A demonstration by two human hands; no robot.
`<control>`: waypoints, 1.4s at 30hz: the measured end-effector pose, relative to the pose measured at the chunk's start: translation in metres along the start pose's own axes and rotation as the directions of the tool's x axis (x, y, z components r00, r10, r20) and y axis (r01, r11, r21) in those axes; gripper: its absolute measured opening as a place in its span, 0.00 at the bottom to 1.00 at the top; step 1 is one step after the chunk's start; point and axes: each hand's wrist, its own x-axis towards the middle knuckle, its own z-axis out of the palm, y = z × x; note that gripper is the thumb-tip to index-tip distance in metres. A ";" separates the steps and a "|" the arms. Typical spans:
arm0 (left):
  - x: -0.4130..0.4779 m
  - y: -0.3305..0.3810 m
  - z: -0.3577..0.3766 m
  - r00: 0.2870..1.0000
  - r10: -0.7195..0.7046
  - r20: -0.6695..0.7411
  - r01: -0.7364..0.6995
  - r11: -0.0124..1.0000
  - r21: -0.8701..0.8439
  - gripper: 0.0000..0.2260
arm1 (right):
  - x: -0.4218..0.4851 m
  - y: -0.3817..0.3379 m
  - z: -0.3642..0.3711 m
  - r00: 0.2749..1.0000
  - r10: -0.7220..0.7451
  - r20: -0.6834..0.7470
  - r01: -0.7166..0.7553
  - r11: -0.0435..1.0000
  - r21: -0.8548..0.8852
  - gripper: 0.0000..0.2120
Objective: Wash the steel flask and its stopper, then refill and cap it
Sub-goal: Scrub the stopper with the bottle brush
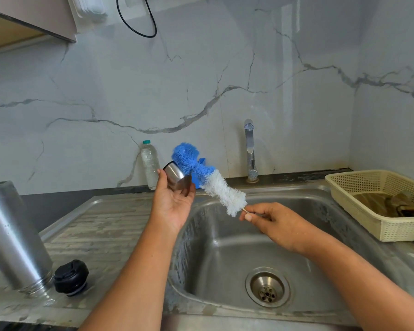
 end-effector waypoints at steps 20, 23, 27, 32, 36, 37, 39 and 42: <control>-0.005 -0.009 0.009 0.998 0.049 -0.031 -0.047 0.996 0.071 0.19 | 0.005 0.002 0.006 1.000 -0.003 0.013 0.003 1.000 -0.029 0.09; -0.006 0.003 0.009 0.995 0.083 -0.053 -0.083 0.996 0.013 0.16 | -0.001 0.001 0.000 0.999 0.008 0.054 -0.007 0.999 -0.031 0.10; -0.007 0.002 0.006 0.997 0.068 -0.031 -0.067 0.997 0.033 0.19 | 0.000 -0.002 0.005 0.999 0.006 0.054 -0.005 1.000 -0.023 0.10; -0.007 0.000 0.009 0.999 0.028 -0.039 -0.028 0.999 -0.015 0.20 | 0.002 0.000 0.003 1.000 0.011 0.000 -0.011 1.000 0.000 0.10; -0.002 0.000 0.004 0.995 0.005 -0.095 -0.007 1.000 -0.014 0.21 | 0.004 0.006 0.006 1.000 0.012 0.011 -0.012 1.000 -0.001 0.10; -0.002 0.000 0.004 0.995 0.002 -0.098 -0.002 1.000 0.003 0.22 | 0.005 0.007 0.006 1.000 0.015 0.010 -0.015 1.000 -0.003 0.10; -0.001 0.000 0.004 0.995 0.003 -0.098 0.001 0.999 0.048 0.23 | 0.007 0.008 0.007 1.000 0.016 0.009 -0.016 1.000 -0.011 0.10; 0.003 -0.002 0.002 0.996 0.005 -0.086 0.002 0.997 0.080 0.24 | 0.006 0.007 0.008 1.000 0.009 0.023 -0.009 1.000 -0.008 0.10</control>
